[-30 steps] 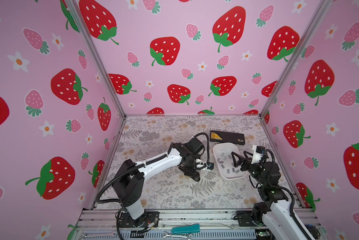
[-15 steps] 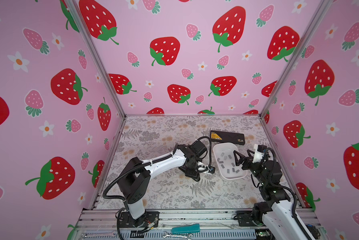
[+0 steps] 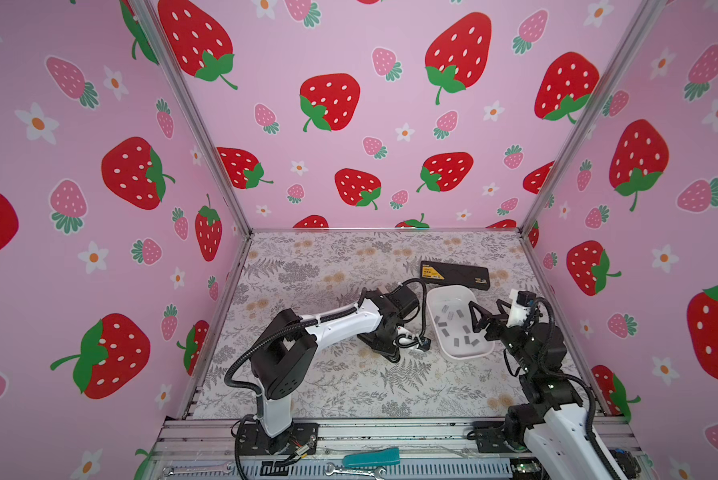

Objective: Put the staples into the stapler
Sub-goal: 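Lower the left gripper onto the black stapler and close on it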

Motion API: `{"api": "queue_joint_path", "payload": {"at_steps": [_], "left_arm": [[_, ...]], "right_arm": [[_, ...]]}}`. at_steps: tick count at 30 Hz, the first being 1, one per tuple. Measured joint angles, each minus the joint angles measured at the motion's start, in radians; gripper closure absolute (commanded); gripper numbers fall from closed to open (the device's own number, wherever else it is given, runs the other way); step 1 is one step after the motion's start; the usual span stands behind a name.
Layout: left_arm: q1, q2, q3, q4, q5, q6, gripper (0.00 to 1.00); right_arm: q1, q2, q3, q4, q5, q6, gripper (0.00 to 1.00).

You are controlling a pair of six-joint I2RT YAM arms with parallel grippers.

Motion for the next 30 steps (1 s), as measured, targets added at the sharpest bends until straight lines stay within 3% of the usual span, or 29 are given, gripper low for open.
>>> {"api": "queue_joint_path", "payload": {"at_steps": [13, 23, 30], "left_arm": [[-0.012, 0.020, 0.003, -0.013, -0.002, 0.001, 0.46], [-0.023, 0.063, 0.023, -0.050, -0.025, 0.004, 0.82], [-0.018, 0.049, 0.031, -0.061, -0.021, 0.003, 1.00]], "right_arm": [[0.000, 0.005, 0.000, -0.004, 0.002, 0.000, 0.01], [0.000, 0.005, 0.000, -0.004, 0.002, 0.000, 0.01], [0.000, 0.005, 0.000, -0.004, 0.009, 0.000, 0.01]]}}
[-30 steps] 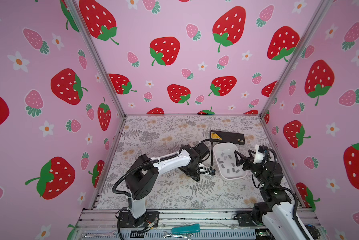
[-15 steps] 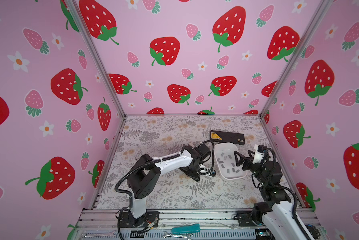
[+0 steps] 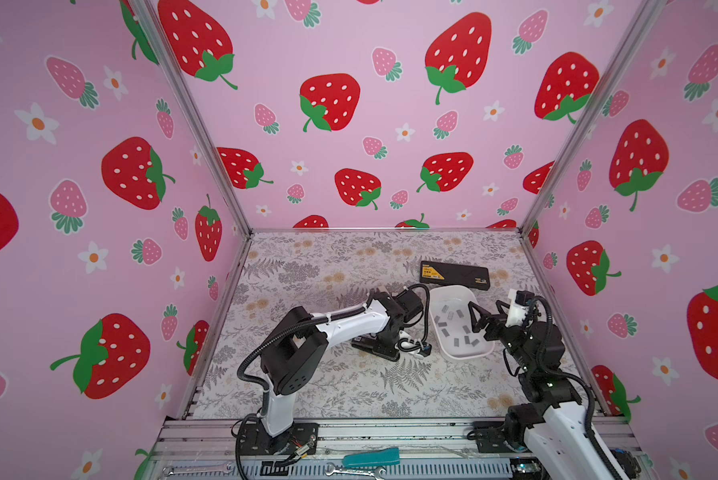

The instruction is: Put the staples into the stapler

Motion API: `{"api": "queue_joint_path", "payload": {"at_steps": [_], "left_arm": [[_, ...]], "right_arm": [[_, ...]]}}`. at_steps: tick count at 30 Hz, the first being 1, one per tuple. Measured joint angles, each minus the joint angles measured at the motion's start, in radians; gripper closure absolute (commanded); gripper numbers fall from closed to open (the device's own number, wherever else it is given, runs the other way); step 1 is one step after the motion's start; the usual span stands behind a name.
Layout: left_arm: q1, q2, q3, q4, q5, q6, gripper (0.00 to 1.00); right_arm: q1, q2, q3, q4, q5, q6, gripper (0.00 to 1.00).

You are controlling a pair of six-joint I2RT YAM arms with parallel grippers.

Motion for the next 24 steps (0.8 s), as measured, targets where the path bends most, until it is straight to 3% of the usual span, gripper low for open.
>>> {"api": "queue_joint_path", "payload": {"at_steps": [5, 10, 15, 19, 24], "left_arm": [[0.006, -0.085, 0.001, -0.010, -0.002, -0.001, 1.00], [0.016, -0.247, 0.000, 0.011, -0.014, -0.013, 1.00], [0.024, -0.385, -0.022, 0.087, -0.056, -0.048, 1.00], [0.021, -0.442, -0.063, 0.135, -0.099, -0.075, 1.00], [0.010, -0.456, -0.086, 0.145, -0.138, -0.093, 1.00]], "right_arm": [[0.000, 0.012, 0.000, 0.000, 0.021, 0.026, 0.01], [0.000, 0.056, 0.008, 0.008, -0.019, 0.049, 0.12], [0.047, 0.093, -0.014, 0.150, -0.126, 0.198, 0.12], [0.239, 0.113, -0.077, 0.334, -0.136, 0.322, 0.12], [0.524, 0.218, -0.033, 0.422, -0.051, 0.348, 0.16]]}}
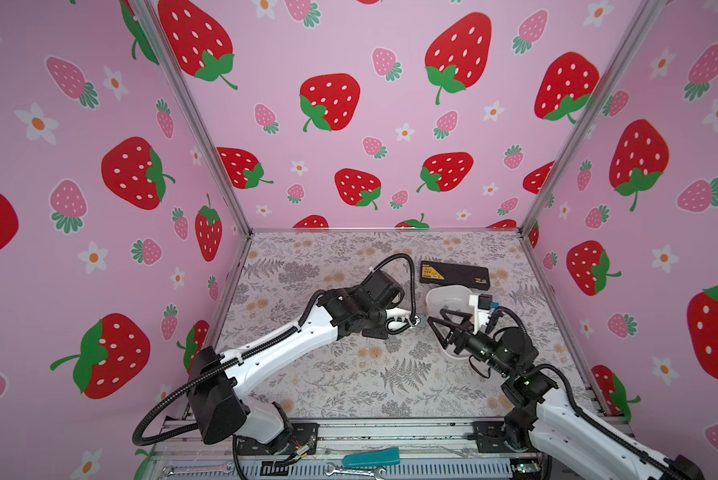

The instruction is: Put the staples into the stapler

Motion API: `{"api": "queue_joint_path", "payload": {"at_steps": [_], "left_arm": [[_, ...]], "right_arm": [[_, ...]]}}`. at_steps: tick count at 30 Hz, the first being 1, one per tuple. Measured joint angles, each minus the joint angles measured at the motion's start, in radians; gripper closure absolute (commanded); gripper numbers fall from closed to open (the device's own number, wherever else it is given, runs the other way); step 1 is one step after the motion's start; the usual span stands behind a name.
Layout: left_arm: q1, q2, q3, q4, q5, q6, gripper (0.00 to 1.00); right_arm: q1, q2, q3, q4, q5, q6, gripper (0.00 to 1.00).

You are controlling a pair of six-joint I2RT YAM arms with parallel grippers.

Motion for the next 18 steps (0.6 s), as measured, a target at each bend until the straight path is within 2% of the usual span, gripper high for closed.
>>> {"api": "queue_joint_path", "payload": {"at_steps": [5, 8, 13, 18], "left_arm": [[-0.005, -0.072, -0.035, 0.013, -0.011, -0.010, 1.00], [-0.019, -0.114, -0.056, 0.027, -0.026, -0.010, 1.00], [-0.042, -0.123, -0.077, 0.025, -0.065, -0.012, 1.00], [-0.060, -0.126, -0.077, 0.026, -0.064, -0.016, 1.00]], "right_arm": [[0.137, 0.235, 0.121, 0.050, 0.077, 0.011, 0.27], [0.169, 0.344, 0.184, 0.054, 0.113, 0.016, 0.36], [0.175, 0.434, 0.219, 0.069, 0.152, 0.021, 0.47], [0.176, 0.454, 0.217, 0.068, 0.167, 0.029, 0.50]]}}
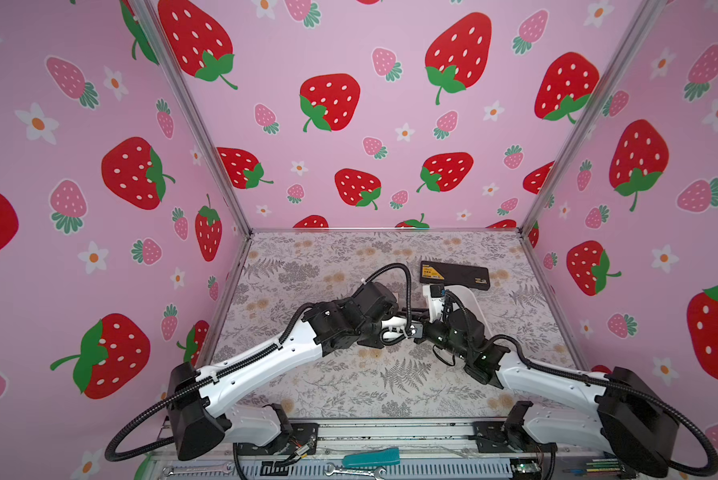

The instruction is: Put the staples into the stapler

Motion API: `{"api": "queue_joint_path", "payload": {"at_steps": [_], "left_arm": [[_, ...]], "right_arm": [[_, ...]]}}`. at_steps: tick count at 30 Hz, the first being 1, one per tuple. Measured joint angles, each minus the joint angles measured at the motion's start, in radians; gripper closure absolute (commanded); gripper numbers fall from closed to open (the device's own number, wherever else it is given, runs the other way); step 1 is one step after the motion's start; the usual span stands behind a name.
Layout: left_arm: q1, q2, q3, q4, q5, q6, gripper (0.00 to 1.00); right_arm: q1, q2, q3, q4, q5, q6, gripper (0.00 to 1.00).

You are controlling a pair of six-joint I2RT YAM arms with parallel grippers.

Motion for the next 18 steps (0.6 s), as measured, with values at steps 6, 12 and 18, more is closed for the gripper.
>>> {"api": "queue_joint_path", "payload": {"at_steps": [6, 12, 18], "left_arm": [[0.000, -0.029, -0.002, 0.007, 0.021, -0.012, 1.00], [0.000, -0.048, -0.002, 0.010, 0.035, -0.024, 1.00], [0.001, -0.056, -0.002, 0.015, 0.049, -0.030, 1.00]], "right_arm": [[0.003, -0.028, -0.026, 0.043, 0.000, 0.019, 0.50], [0.035, -0.035, -0.040, 0.072, -0.017, 0.025, 0.51], [0.052, -0.023, -0.040, 0.070, -0.025, 0.025, 0.54]]}}
